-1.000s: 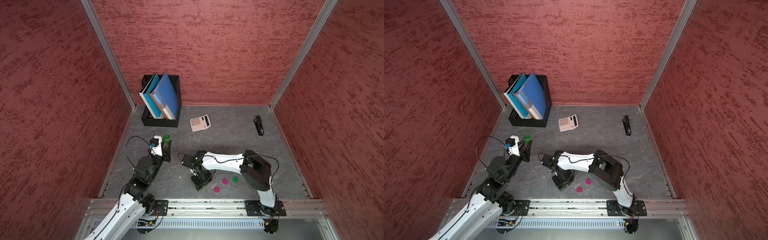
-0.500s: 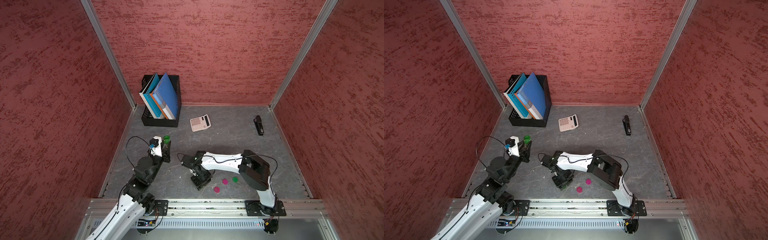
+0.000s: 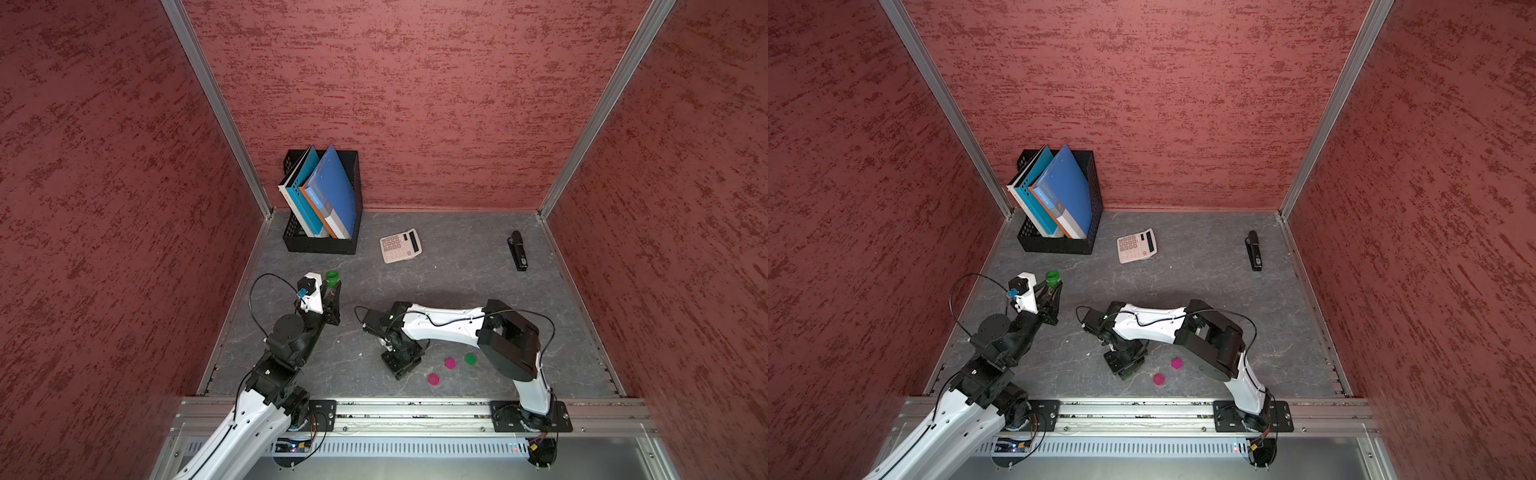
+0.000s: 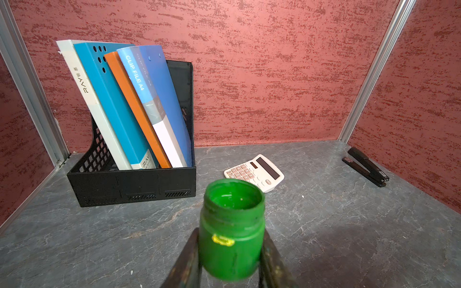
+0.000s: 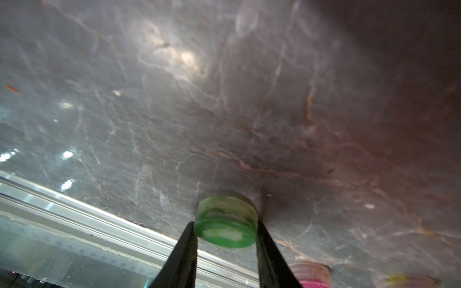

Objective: Close the paint jar lid
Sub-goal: Pick up the lid from the center of the board.

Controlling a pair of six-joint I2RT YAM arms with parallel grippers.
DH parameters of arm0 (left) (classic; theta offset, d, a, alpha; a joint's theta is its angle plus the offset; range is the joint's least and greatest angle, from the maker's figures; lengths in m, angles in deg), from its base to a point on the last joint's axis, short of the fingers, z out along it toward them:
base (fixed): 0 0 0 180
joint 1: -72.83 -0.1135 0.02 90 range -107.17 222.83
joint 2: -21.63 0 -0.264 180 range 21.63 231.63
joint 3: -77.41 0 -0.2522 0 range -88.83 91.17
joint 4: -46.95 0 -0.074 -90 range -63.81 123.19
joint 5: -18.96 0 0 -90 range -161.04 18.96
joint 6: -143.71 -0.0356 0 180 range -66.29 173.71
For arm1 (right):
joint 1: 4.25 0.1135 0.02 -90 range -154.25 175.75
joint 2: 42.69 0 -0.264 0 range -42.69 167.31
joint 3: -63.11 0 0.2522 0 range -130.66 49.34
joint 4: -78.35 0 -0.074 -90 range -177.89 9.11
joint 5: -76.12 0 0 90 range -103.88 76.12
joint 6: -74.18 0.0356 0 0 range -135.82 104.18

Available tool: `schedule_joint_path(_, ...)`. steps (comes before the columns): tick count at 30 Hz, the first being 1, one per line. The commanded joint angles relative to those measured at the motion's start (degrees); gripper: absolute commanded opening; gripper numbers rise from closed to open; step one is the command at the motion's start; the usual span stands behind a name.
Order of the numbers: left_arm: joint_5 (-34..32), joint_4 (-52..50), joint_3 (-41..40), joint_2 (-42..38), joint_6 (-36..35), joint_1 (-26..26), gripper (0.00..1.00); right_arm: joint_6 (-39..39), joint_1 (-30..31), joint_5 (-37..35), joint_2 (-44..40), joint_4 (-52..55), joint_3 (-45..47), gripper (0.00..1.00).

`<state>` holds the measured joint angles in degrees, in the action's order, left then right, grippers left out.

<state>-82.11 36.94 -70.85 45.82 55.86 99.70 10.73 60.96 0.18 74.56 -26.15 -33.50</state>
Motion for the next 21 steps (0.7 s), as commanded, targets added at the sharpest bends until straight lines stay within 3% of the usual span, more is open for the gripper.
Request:
schedule_joint_path(1, -0.7, -0.3, 0.5, -0.6, 0.5, -0.6, 0.29, 0.7, 0.4, -2.5, 1.1, -1.6, -1.2, 0.31)
schedule_joint_path(10, -0.6, -0.2, 0.2, -0.7, 0.8, -0.5, 0.29, 1.0, 0.4, -3.6, -1.7, 0.6, -2.8, 0.25)
schedule_joint_path(21, 2.3, 7.0, -1.0, 4.3, 1.6, -0.6, 0.29, 1.1, -1.6, -4.6, -12.3, 16.4, -13.6, 0.25)
